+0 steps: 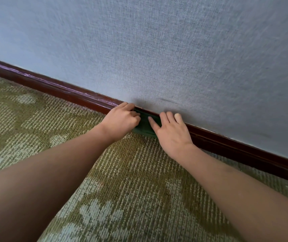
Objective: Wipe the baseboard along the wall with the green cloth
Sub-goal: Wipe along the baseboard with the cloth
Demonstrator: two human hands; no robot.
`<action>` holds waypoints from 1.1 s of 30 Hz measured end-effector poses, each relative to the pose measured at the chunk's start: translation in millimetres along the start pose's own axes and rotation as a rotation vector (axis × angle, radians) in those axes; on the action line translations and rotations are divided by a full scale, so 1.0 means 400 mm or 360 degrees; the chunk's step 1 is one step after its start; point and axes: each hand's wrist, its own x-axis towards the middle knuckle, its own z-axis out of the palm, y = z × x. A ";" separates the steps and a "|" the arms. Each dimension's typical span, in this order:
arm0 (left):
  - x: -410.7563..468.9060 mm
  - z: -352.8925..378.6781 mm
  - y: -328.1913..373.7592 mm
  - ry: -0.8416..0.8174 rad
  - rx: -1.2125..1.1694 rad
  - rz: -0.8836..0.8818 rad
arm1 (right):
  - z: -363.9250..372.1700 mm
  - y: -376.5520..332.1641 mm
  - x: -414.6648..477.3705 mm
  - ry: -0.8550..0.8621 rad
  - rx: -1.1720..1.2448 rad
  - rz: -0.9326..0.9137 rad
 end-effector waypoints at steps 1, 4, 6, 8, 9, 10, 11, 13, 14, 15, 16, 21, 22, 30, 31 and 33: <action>0.000 0.003 -0.003 -0.0040 0.0013 -0.0049 | 0.000 -0.003 0.005 -0.0006 0.0022 0.0004; -0.002 0.012 -0.011 -0.0085 0.0048 -0.0138 | 0.000 -0.010 0.016 -0.0021 0.0087 0.0031; 0.000 0.017 -0.014 -0.0138 0.0064 -0.0191 | -0.003 -0.012 0.023 -0.0043 0.0159 0.0061; 0.003 0.020 -0.019 -0.0267 0.0050 -0.0260 | -0.008 -0.015 0.031 -0.0077 0.0247 0.0093; 0.003 0.018 -0.022 -0.0310 0.0045 -0.0297 | -0.011 -0.018 0.034 -0.0089 0.0287 0.0104; 0.001 0.015 -0.023 -0.0328 0.0035 -0.0315 | -0.015 -0.022 0.036 -0.0093 0.0320 0.0108; -0.003 0.010 -0.023 -0.0329 0.0034 -0.0304 | -0.019 -0.027 0.035 -0.0087 0.0340 0.0099; -0.020 0.001 -0.023 -0.0198 0.0111 -0.0180 | -0.024 -0.035 0.029 -0.0042 0.0321 0.0043; -0.030 -0.003 -0.021 -0.0122 0.0120 -0.0110 | -0.026 -0.036 0.024 -0.0010 0.0289 0.0009; -0.037 -0.009 -0.018 -0.0087 0.0130 -0.0044 | -0.026 -0.035 0.019 0.0019 0.0256 -0.0014; -0.040 -0.013 -0.016 -0.0094 0.0147 -0.0022 | -0.025 -0.032 0.014 0.0041 0.0225 -0.0023; -0.017 -0.012 -0.006 -0.0016 0.0115 0.0071 | -0.022 -0.007 -0.006 0.0030 0.0121 0.0046; -0.012 -0.011 -0.004 -0.0017 0.0101 0.0079 | -0.019 -0.005 -0.008 0.0006 0.0102 0.0064; -0.019 0.019 -0.030 -0.0007 0.0052 -0.0043 | -0.005 -0.031 0.022 0.0020 0.0075 0.0091; -0.023 0.022 -0.037 -0.0002 0.0042 -0.0078 | -0.006 -0.037 0.031 0.0029 0.0083 0.0088; -0.029 0.025 -0.048 0.0028 -0.0006 -0.0119 | -0.011 -0.049 0.051 0.0025 0.0094 0.0073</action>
